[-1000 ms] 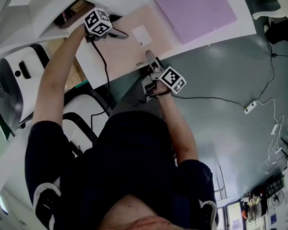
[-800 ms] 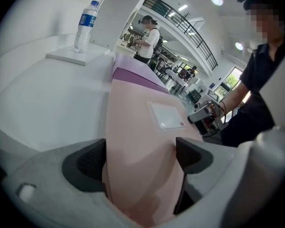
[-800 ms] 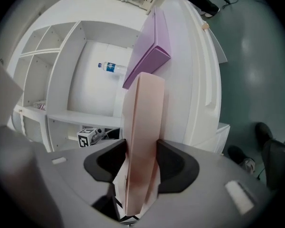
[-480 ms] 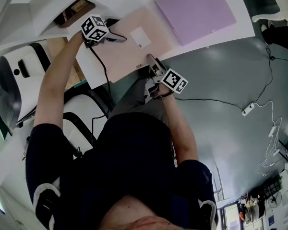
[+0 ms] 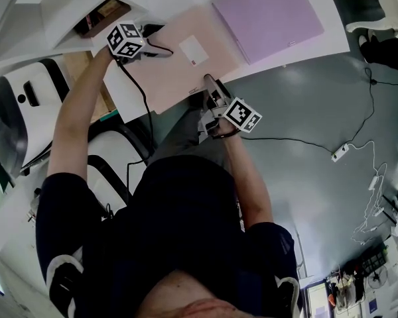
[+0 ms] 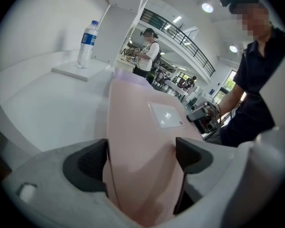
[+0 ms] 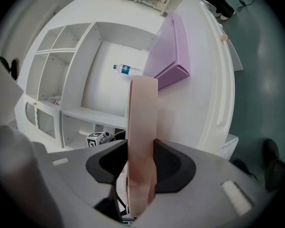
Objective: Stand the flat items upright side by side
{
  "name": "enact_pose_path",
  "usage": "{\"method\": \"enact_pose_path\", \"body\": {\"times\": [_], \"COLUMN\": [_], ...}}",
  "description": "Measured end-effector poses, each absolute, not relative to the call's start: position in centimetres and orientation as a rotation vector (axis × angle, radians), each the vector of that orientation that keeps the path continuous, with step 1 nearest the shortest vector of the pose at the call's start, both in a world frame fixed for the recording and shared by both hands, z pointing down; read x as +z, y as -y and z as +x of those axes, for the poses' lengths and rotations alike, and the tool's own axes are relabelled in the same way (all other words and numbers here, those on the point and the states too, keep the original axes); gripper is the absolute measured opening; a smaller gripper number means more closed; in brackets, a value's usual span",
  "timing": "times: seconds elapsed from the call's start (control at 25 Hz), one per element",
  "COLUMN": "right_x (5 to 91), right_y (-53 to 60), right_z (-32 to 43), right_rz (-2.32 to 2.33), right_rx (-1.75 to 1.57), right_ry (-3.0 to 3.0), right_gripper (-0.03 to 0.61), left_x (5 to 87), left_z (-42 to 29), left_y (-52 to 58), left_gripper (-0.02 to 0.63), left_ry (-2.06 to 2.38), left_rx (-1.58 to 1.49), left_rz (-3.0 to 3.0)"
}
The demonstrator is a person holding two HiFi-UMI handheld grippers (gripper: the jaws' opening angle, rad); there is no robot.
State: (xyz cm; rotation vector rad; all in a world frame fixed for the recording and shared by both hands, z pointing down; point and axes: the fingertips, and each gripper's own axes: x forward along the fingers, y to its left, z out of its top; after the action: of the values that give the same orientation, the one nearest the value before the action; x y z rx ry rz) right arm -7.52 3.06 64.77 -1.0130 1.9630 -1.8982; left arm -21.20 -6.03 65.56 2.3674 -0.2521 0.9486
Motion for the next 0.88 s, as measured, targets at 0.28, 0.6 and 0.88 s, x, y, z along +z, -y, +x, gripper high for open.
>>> {"method": "enact_pose_path", "body": {"times": [0.28, 0.6, 0.88], "right_x": [61.2, 57.5, 51.5], "right_y": [-1.7, -0.3, 2.0], "right_z": [-6.4, -5.0, -4.4], "right_rz": [-1.063, -1.118, -1.24], "right_rx": [-1.751, -1.619, -1.276], "right_ry": [-2.135, -2.221, -2.491], "right_gripper": [0.16, 0.158, 0.158], "left_x": [62.5, 59.9, 55.4], "left_z": [-20.8, -20.9, -21.3], "left_y": [6.6, 7.2, 8.8], "left_gripper": [0.469, 0.469, 0.469], "left_ry": [0.303, 0.415, 0.67], "left_rx": [0.86, 0.776, 0.651], "left_rz": [2.451, 2.517, 2.617]}}
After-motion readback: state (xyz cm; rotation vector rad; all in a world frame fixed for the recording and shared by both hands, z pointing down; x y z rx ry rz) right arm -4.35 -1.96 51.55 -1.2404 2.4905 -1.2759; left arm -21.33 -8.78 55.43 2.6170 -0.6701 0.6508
